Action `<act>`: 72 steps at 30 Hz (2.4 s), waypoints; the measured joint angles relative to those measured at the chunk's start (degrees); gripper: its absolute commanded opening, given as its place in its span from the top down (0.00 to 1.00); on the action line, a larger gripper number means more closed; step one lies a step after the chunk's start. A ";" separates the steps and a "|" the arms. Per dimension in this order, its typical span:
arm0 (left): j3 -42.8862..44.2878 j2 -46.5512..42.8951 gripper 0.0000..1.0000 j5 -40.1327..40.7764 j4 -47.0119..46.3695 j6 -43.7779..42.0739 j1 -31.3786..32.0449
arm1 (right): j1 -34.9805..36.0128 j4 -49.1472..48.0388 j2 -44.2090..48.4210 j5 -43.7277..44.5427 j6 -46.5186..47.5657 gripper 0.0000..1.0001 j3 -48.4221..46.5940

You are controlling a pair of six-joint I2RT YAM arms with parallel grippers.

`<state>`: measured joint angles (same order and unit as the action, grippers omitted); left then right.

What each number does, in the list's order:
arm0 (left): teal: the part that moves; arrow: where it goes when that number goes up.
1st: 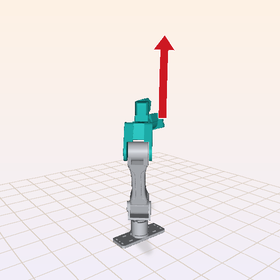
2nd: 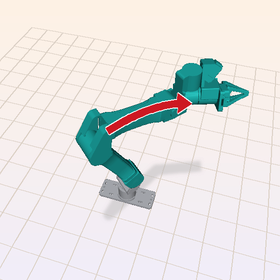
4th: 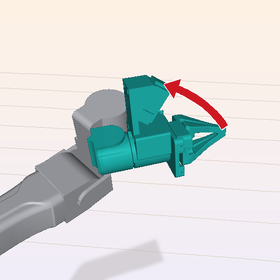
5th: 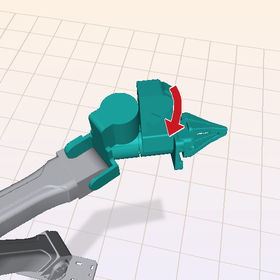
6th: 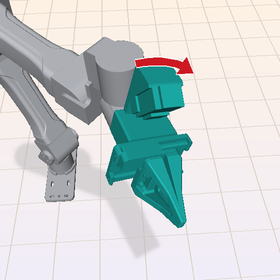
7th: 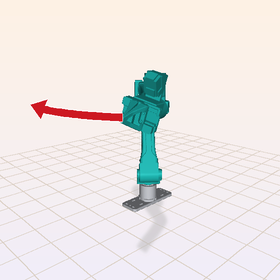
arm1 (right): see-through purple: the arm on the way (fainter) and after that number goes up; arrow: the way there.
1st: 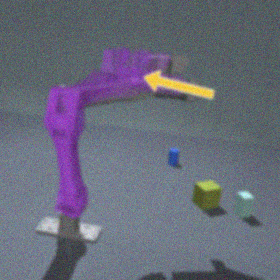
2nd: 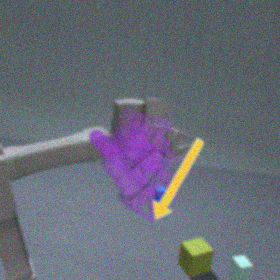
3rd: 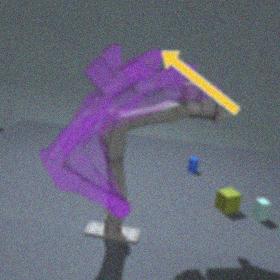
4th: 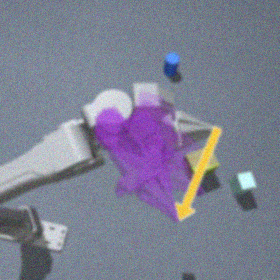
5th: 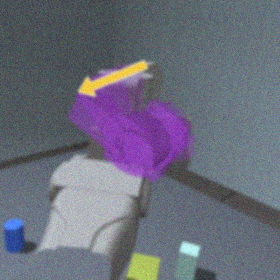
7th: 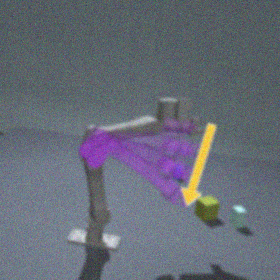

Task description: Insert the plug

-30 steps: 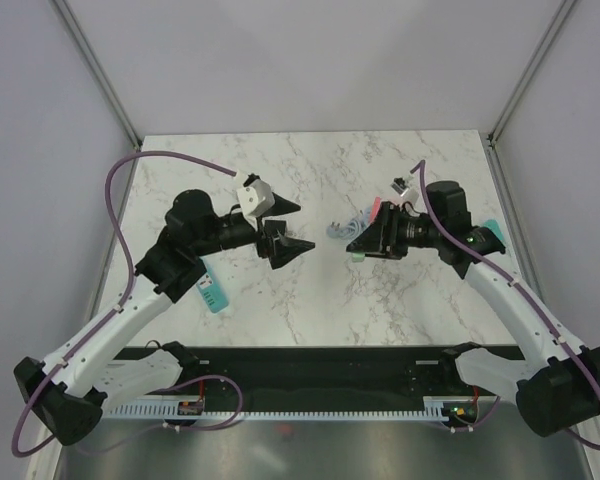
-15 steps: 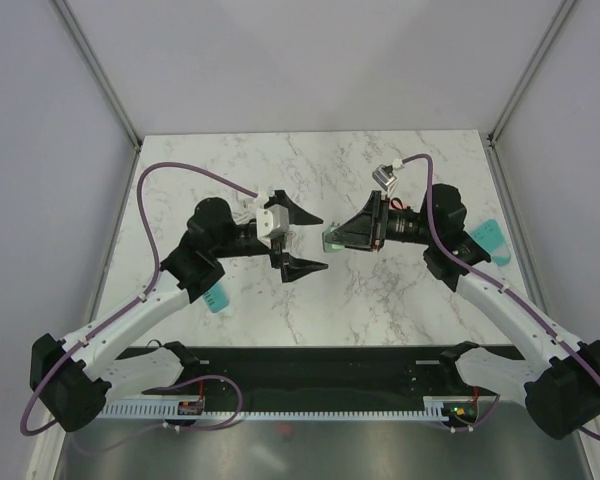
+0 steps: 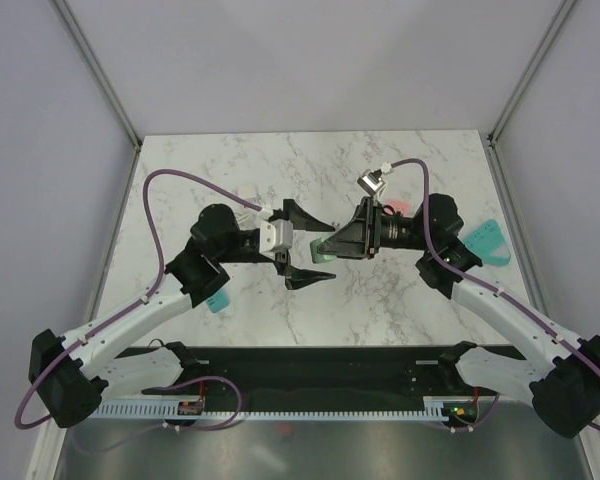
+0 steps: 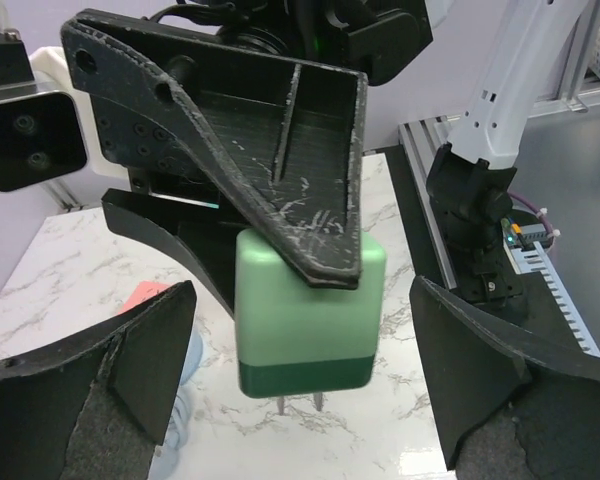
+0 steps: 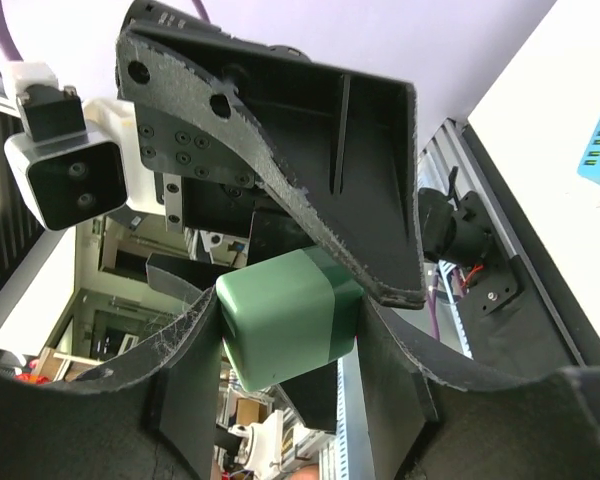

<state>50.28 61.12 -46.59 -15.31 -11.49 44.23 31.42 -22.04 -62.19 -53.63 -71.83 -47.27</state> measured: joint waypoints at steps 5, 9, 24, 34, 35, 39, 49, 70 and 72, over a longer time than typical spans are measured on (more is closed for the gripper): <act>0.00 -0.02 0.15 1.27 -1.36 -0.20 0.00 | 0.87 -0.22 0.59 0.74 -0.13 0.91 0.02; -0.07 -0.17 0.33 3.10 -1.62 -0.28 0.00 | 0.90 -1.11 0.85 1.51 -0.24 0.94 0.94; -1.16 -2.12 0.98 7.82 0.55 -3.04 0.26 | 1.05 12.72 -0.20 7.45 7.93 0.27 -6.05; -0.74 -1.49 0.98 11.19 8.94 -5.31 0.22 | 1.29 32.57 -0.70 13.62 21.09 0.47 -13.77; -0.61 -1.14 0.98 11.34 9.77 -5.49 0.22 | 1.40 33.42 -0.83 14.05 21.51 0.49 -13.99; 0.63 0.72 0.98 12.04 12.09 -5.97 0.22 | 1.86 38.18 -2.27 16.83 24.81 0.53 -15.82; 2.27 3.80 0.98 14.60 20.24 -7.10 0.15 | 4.66 45.24 -5.97 24.15 29.40 0.67 -17.40; 6.01 7.15 0.04 20.24 27.54 -7.04 0.61 | 7.08 47.74 -9.29 27.08 31.04 1.00 -17.40; 6.75 7.23 0.00 20.81 27.43 -6.03 0.50 | 5.95 48.41 -9.35 26.53 32.20 1.00 -17.38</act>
<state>57.04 68.36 -25.78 12.12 -17.52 44.73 37.36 26.37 -71.55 -27.09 -39.64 -64.64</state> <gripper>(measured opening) 0.928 0.339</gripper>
